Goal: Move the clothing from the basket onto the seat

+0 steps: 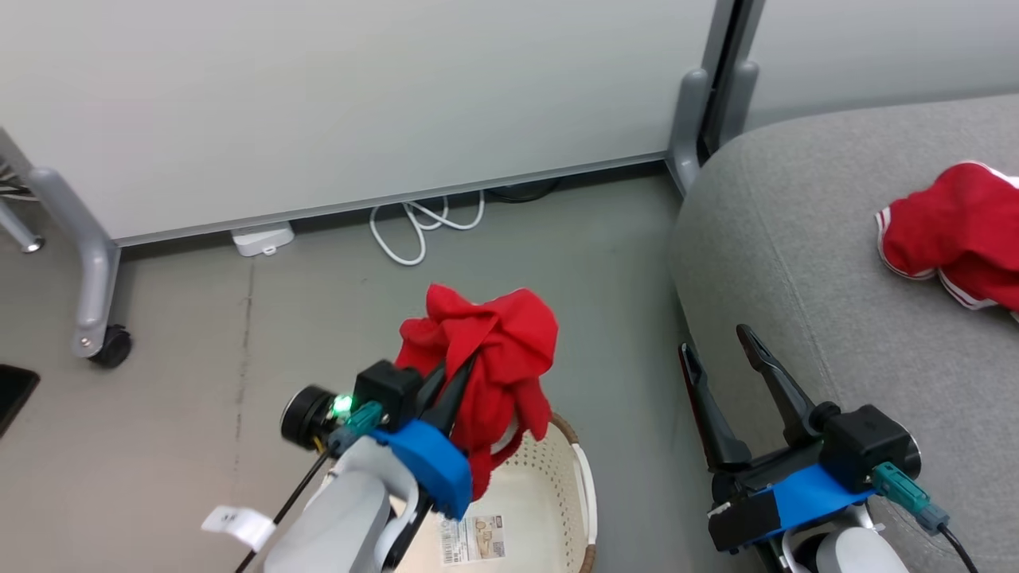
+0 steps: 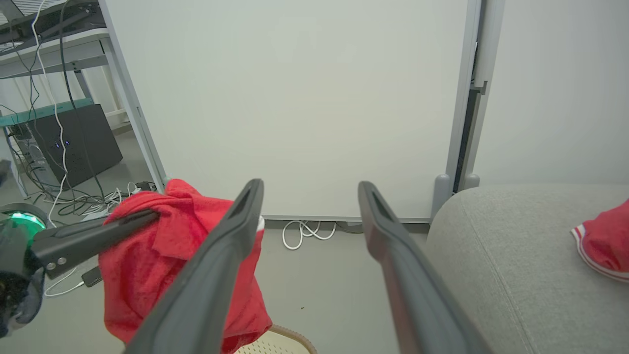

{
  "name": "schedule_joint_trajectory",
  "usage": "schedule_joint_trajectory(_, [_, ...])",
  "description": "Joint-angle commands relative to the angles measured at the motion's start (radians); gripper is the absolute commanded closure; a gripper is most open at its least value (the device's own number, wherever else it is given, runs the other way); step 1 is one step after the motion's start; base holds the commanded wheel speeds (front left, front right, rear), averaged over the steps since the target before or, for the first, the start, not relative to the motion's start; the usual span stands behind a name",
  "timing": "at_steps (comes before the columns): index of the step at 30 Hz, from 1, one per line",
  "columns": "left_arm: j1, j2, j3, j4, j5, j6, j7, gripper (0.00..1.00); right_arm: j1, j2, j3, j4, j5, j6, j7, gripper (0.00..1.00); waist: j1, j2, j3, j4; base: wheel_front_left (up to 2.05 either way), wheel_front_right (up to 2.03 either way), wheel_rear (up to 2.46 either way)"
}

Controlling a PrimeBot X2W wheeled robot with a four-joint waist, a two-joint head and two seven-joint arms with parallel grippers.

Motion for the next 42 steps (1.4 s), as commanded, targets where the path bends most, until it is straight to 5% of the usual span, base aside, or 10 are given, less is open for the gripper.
schedule_joint_trajectory(1, [-0.039, 0.006, -0.021, -0.013, -0.01, -0.002, 0.008, 1.0, 0.016, -0.001, -0.006, -0.004, -0.001, 0.001, 0.002, 0.0, 0.0003, -0.0001, -0.01, 0.019, 0.0, 0.0, 0.0])
schedule_joint_trajectory(27, [-0.236, -0.003, -0.176, -0.062, -0.142, -0.002, 0.063, 1.0, 0.039, -0.001, 0.021, 0.009, 0.008, 0.001, 0.028, 0.0, 0.0003, -0.0001, -0.048, 0.058, 0.0, 0.0, 0.0])
schedule_joint_trajectory(42, [-0.247, -0.014, -0.199, -0.062, -0.164, -0.002, 0.054, 1.0, -0.062, -0.001, 0.21, 0.12, 0.077, 0.001, 0.129, 0.0, 0.0003, -0.0001, -0.041, 0.062, 0.0, 0.0, 0.0])
